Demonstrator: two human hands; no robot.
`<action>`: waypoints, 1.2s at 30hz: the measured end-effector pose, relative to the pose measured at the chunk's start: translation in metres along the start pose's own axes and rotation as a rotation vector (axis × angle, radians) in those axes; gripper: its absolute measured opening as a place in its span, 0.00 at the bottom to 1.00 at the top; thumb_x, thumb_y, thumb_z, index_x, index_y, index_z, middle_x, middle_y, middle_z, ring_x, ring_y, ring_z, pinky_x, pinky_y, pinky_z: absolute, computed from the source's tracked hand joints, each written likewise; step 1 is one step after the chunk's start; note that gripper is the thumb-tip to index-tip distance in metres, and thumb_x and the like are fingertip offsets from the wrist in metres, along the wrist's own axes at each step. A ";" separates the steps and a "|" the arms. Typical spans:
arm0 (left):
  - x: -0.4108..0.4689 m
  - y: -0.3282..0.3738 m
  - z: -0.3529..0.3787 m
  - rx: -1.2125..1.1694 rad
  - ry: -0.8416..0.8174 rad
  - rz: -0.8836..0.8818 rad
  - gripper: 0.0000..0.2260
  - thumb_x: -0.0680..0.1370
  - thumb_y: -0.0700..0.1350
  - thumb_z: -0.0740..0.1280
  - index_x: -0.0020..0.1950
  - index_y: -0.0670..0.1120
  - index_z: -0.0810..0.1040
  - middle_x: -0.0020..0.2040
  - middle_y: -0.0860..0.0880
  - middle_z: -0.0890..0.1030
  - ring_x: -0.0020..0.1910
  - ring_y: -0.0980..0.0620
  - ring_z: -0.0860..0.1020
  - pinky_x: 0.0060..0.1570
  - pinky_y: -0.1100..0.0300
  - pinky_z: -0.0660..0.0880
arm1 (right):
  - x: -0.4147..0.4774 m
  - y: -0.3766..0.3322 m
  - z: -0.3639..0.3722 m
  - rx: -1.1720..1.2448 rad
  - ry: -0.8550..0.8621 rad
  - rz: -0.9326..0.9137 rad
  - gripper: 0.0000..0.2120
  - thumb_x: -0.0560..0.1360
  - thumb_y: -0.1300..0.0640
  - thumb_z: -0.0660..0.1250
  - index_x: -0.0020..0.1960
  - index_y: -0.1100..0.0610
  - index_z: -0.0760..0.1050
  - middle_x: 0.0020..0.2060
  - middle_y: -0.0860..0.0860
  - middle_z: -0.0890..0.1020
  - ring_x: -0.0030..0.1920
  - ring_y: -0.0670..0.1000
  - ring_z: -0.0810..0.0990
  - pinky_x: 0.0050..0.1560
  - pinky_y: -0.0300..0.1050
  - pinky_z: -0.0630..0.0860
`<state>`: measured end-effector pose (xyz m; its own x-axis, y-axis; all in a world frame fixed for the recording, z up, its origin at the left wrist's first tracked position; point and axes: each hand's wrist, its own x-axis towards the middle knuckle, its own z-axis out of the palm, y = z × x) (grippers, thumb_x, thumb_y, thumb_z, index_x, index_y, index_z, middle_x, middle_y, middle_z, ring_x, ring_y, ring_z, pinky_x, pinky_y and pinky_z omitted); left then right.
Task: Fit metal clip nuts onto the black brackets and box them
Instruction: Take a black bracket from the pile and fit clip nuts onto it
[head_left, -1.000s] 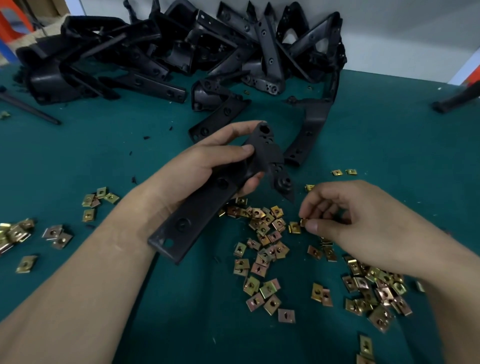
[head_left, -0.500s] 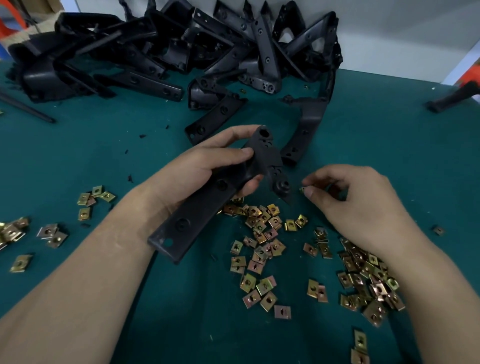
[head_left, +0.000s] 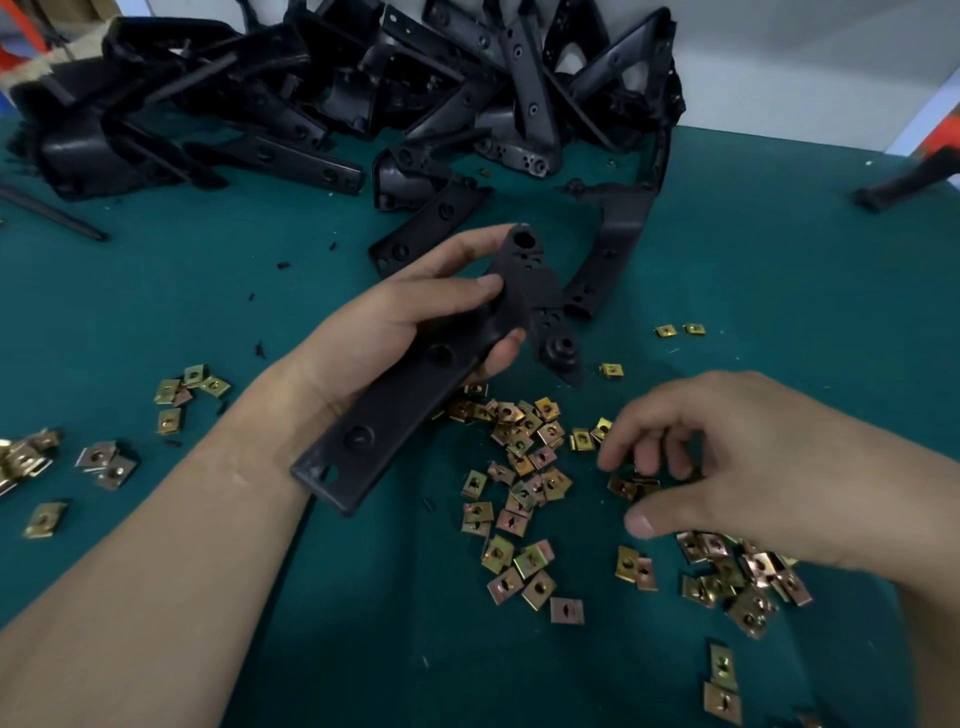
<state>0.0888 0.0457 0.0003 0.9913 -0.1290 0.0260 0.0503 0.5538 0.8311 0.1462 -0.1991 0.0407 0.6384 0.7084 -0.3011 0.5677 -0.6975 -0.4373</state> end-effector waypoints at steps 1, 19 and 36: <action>0.000 -0.001 0.000 0.000 -0.007 0.001 0.16 0.78 0.38 0.63 0.66 0.47 0.76 0.47 0.44 0.83 0.39 0.50 0.81 0.40 0.61 0.80 | 0.001 -0.001 0.001 -0.002 -0.003 -0.003 0.18 0.64 0.45 0.82 0.47 0.30 0.79 0.43 0.32 0.79 0.42 0.40 0.77 0.39 0.38 0.75; -0.001 -0.003 0.003 0.045 -0.053 -0.035 0.16 0.80 0.37 0.60 0.67 0.46 0.75 0.47 0.44 0.83 0.39 0.51 0.81 0.40 0.61 0.80 | 0.007 -0.004 0.005 0.551 0.008 -0.169 0.08 0.75 0.54 0.70 0.48 0.41 0.82 0.39 0.52 0.85 0.40 0.52 0.83 0.44 0.52 0.81; -0.004 0.000 0.007 0.078 -0.065 -0.053 0.18 0.82 0.36 0.57 0.72 0.44 0.68 0.44 0.46 0.84 0.36 0.52 0.81 0.39 0.63 0.79 | 0.013 -0.007 0.006 0.721 0.144 -0.046 0.08 0.63 0.54 0.79 0.37 0.56 0.82 0.36 0.51 0.86 0.34 0.46 0.81 0.35 0.36 0.79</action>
<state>0.0839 0.0404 0.0041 0.9774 -0.2107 0.0147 0.0903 0.4794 0.8729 0.1476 -0.1842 0.0347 0.7124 0.6791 -0.1768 0.1439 -0.3880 -0.9103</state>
